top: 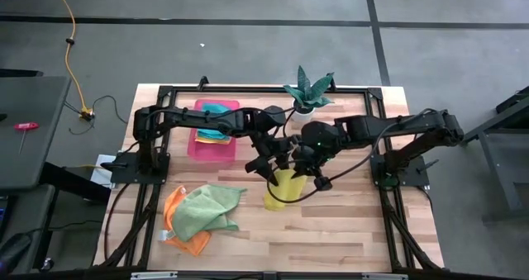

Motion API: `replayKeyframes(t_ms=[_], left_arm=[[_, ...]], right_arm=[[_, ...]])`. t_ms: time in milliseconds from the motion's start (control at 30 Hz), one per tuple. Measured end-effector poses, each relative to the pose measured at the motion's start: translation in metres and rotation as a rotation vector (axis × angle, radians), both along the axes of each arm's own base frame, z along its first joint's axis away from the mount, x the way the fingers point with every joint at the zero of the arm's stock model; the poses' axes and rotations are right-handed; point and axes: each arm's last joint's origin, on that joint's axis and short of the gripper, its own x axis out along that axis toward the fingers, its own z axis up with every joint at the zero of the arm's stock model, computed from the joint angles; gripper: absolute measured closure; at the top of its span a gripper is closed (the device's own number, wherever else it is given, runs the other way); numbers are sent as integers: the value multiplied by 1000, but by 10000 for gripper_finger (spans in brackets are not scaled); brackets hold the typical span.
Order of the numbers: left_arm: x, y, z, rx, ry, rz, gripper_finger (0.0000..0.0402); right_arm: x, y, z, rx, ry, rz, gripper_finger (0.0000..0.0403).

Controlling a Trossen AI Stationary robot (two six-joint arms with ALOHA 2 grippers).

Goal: Fold microfiber towels
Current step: Put the folded yellow microfiber towel into the pink bin

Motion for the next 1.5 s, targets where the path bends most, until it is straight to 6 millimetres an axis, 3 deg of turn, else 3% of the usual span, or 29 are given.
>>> replayKeyframes(t_ms=[267,433,667,867,933,1100,1367,1500], left_arm=[[1,-7,0,-7,-1,-25,88],[0,-6,-1,1,2,-29,124],[-2,0,-4,41,12,13,238],[-9,20,-2,39,31,62,367],[-13,29,0,40,32,84,391],[-25,42,11,105,46,174,394],[-43,38,27,296,75,248,399],[-55,37,23,331,185,245,400]], right_arm=[[0,-7,-1,-34,9,-36,403],[0,-13,-2,-66,12,-63,403],[-1,-13,-2,-49,22,-48,403],[-8,-13,-8,-35,114,-42,403],[-10,-13,-9,-19,151,-66,403],[-12,-20,-10,63,228,-190,403],[-11,-36,-10,139,256,-339,400],[-16,-43,-13,164,326,-358,366]])
